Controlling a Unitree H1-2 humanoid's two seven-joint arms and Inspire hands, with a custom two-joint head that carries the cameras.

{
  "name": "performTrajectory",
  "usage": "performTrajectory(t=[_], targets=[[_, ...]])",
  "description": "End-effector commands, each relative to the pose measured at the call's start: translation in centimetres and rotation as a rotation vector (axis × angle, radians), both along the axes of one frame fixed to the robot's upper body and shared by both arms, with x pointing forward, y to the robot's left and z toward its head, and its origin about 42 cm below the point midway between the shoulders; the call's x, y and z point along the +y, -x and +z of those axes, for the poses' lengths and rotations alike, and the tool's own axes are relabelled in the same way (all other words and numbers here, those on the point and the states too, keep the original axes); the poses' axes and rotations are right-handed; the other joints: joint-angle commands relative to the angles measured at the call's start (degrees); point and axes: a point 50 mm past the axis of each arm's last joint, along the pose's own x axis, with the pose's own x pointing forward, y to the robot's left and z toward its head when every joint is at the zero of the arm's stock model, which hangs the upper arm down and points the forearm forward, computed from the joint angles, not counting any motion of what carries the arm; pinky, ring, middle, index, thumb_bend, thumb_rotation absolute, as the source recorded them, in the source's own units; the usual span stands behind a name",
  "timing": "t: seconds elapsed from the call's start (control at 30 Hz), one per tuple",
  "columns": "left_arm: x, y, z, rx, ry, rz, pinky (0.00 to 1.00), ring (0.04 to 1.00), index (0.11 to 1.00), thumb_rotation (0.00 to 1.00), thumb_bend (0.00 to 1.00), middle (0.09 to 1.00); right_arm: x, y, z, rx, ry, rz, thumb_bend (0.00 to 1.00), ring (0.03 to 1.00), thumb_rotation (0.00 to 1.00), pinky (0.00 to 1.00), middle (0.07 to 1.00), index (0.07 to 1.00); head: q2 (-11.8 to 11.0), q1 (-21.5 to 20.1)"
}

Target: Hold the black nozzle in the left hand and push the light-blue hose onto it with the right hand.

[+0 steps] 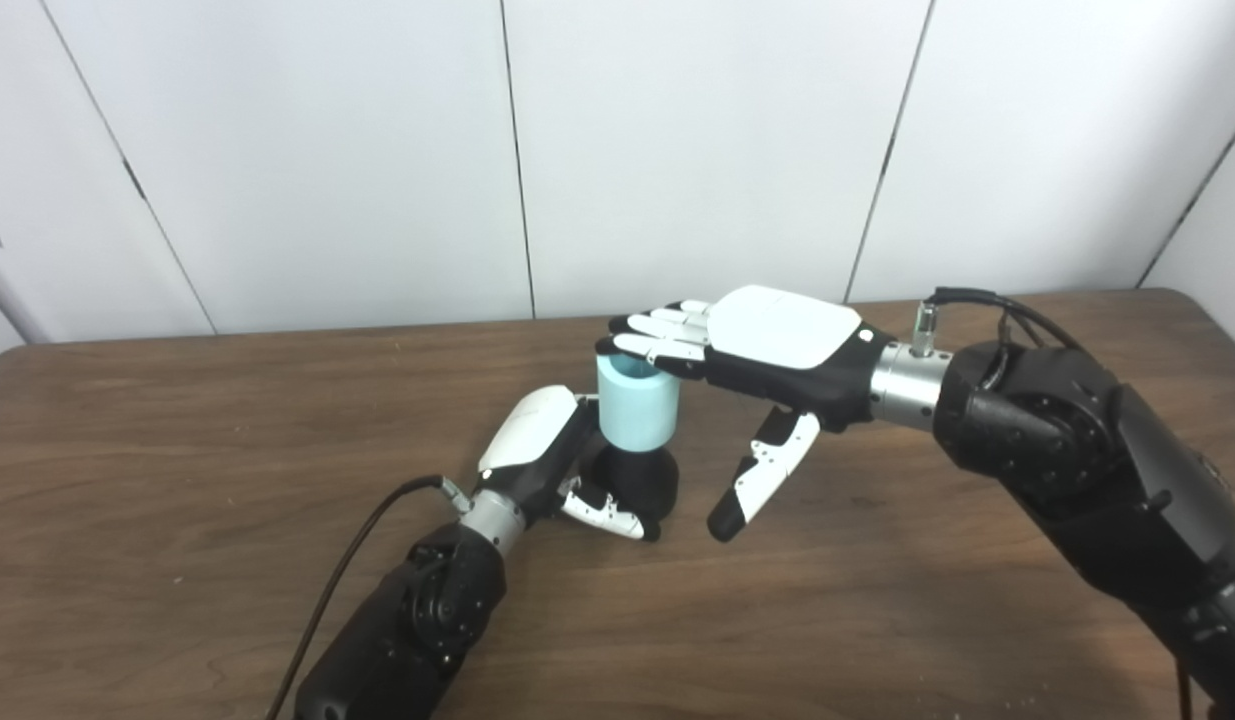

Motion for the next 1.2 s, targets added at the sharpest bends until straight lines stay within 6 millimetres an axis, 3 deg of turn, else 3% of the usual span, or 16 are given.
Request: performTrajectory(t=[0.0, 0.23, 0.43, 1.17], targets=[[0.9, 0.7, -2.7, 0.120, -0.089, -0.003, 0.87, 0.606, 0.492, 0.00, 0.52, 0.472, 0.1, 0.2, -0.6, 0.038, 0.076, 0.062, 0.89, 1.000, 0.94, 1.00, 1.000, 0.967, 0.1, 0.0], [0.9, 0.6, -2.6, 0.123, -0.090, -0.003, 0.87, 0.607, 0.493, 0.00, 0.53, 0.471, -0.4, 0.2, -1.7, 0.079, 0.090, 0.072, 0.91, 1.000, 0.96, 1.00, 1.000, 0.970, 0.1, -0.1], [1.0, 0.5, -2.6, 0.127, -0.087, -0.003, 0.87, 0.603, 0.494, 0.00, 0.52, 0.470, -1.1, -0.5, -1.6, 0.072, 0.077, 0.001, 0.88, 1.000, 0.91, 1.00, 1.000, 0.963, 0.0, -0.2], [1.0, 0.5, -2.6, 0.122, -0.082, -0.003, 0.87, 0.587, 0.495, 0.00, 0.53, 0.463, -1.4, 0.1, -2.7, 0.101, 0.125, -0.146, 0.85, 1.000, 0.89, 1.00, 1.000, 0.988, 0.1, -0.1]])
